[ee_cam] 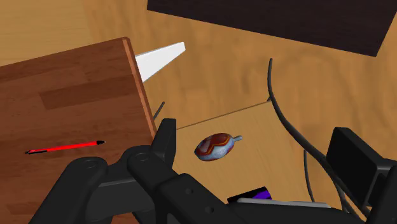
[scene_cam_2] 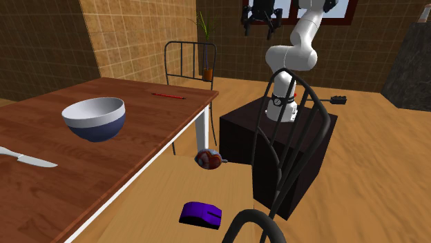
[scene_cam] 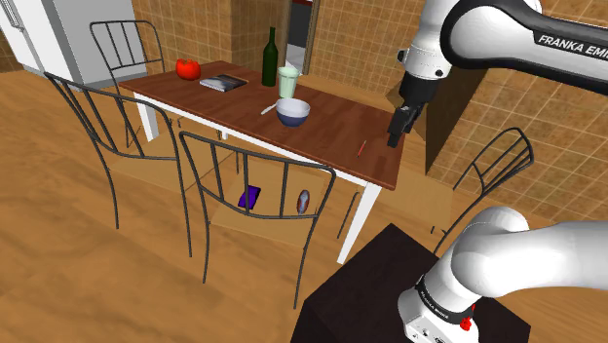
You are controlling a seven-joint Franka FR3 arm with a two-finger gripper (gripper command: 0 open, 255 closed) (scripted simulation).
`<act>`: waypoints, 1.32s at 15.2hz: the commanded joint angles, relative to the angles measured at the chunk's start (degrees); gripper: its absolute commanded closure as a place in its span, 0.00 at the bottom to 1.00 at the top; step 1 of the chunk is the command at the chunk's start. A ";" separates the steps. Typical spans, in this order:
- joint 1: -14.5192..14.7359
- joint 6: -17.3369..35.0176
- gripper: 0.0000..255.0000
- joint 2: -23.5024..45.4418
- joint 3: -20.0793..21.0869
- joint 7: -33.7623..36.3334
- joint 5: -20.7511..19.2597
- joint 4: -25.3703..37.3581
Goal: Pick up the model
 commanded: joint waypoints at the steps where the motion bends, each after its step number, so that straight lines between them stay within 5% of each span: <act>1: 0.00 0.00 0.00 0.00 0.00 0.00 0.00 0.00; 10: -3.06 16.36 0.00 12.50 3.69 13.97 3.41 -5.74; 20: -6.40 33.56 0.00 32.70 6.45 28.50 4.65 -4.39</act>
